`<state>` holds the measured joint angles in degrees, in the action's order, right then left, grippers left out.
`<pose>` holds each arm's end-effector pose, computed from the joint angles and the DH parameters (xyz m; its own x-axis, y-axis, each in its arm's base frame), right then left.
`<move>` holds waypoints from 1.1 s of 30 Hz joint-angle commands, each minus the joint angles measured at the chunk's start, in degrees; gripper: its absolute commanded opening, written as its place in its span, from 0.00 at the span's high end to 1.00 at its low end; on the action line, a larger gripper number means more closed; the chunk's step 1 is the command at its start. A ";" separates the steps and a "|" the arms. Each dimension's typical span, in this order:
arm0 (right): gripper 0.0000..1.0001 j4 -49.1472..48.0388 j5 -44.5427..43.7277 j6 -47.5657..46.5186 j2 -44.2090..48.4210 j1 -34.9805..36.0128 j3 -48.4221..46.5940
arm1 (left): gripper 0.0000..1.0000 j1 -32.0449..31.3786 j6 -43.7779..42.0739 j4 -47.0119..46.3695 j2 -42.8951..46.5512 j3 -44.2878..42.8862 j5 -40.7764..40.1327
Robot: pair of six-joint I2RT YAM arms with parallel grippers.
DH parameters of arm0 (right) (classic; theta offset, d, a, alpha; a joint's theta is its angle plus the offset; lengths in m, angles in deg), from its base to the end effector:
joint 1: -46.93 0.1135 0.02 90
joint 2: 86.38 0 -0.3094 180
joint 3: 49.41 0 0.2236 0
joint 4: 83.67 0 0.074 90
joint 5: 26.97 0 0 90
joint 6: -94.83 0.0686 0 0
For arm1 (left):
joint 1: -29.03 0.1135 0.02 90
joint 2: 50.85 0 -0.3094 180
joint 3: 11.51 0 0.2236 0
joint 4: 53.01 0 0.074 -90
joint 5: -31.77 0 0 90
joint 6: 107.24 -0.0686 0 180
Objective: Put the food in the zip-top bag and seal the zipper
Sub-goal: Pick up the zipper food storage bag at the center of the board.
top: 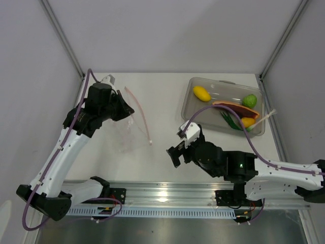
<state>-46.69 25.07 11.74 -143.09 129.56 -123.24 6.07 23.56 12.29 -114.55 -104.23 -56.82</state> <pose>0.0655 0.1774 0.3944 -0.1284 -0.2533 -0.9588 -0.6973 0.7105 -0.0943 0.1774 -0.0770 0.4150 -0.6792 -0.4217 -0.6007 -0.0470 0.8418 -0.5378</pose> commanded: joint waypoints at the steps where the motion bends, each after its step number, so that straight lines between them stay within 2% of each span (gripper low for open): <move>1: 0.01 8.46 3.84 12.91 2.91 -4.99 -3.17 | 1.00 -2.96 -11.16 -1.83 -0.90 -2.05 -4.06; 3: 0.00 11.45 8.73 15.92 5.10 -8.69 -3.53 | 1.00 -4.80 -13.37 -2.27 -1.07 -0.82 -4.57; 7: 0.01 12.07 21.66 17.51 7.40 -21.25 -3.79 | 1.00 -6.48 -14.52 -5.08 -1.16 2.78 0.76; 10: 0.01 14.09 25.64 20.41 6.53 -26.80 -4.49 | 0.99 -6.92 -13.73 -7.02 -1.51 5.59 2.89; 12: 0.00 16.38 29.49 22.61 5.04 -34.87 -5.63 | 0.99 -6.92 -12.94 -7.89 -1.77 5.86 5.09; 13: 0.00 16.82 36.13 23.05 3.29 -38.30 -5.90 | 0.99 -7.01 -12.67 -9.03 -2.04 5.95 6.05; 14: 0.01 17.26 40.63 23.49 2.14 -45.64 -5.90 | 0.99 -7.10 -12.50 -9.56 -2.74 6.21 7.63; 16: 0.03 17.09 52.12 24.46 -1.11 -53.24 -5.46 | 0.99 -7.36 -12.32 -10.45 -3.62 5.87 8.61; 18: 0.04 16.30 56.75 24.72 -2.87 -62.18 -5.11 | 0.99 -7.45 -12.23 -10.80 -5.29 5.43 9.92; 21: 0.04 15.77 57.46 25.51 -5.16 -70.03 -5.37 | 0.99 -7.45 -11.97 -12.47 -7.65 5.16 12.55; 24: 0.04 14.80 56.16 25.43 -7.27 -73.65 -4.93 | 0.99 -7.54 -11.27 -13.96 -10.11 5.25 13.88; 29: 0.04 14.81 55.45 24.20 -11.84 -77.70 -5.02 | 0.99 -7.54 -11.35 -14.93 -14.16 4.29 13.97; 33: 0.04 14.45 51.06 23.49 -15.53 -79.64 -5.99 | 0.99 -7.45 -12.14 -15.28 -17.42 2.97 13.79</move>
<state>-31.17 78.32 36.11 -157.05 51.25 -127.46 -1.08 12.22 -0.41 -130.49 -98.35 -44.25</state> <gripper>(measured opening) 0.960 0.005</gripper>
